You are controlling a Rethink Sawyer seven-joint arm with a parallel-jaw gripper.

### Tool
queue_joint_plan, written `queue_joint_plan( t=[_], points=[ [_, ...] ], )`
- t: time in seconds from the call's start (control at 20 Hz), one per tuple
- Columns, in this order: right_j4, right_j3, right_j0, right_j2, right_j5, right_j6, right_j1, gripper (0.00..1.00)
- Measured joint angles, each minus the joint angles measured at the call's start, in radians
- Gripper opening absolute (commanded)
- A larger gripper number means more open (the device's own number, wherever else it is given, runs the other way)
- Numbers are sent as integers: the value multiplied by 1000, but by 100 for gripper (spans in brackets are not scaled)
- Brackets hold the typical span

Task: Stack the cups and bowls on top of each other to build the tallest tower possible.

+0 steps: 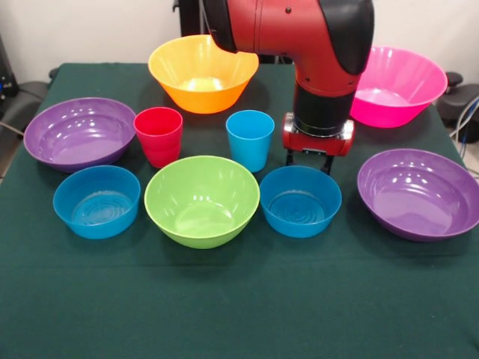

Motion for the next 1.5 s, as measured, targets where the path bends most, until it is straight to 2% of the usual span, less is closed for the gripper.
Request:
queue_joint_plan(
  t=[0.55, 1.2, 1.5],
  points=[
    [0, -44, -5, 0, 0, 0, -8, 100],
    [0, -49, -6, 0, 11, 0, -73, 100],
    [-1, -64, -6, 0, 11, 0, -69, 100]
  ],
)
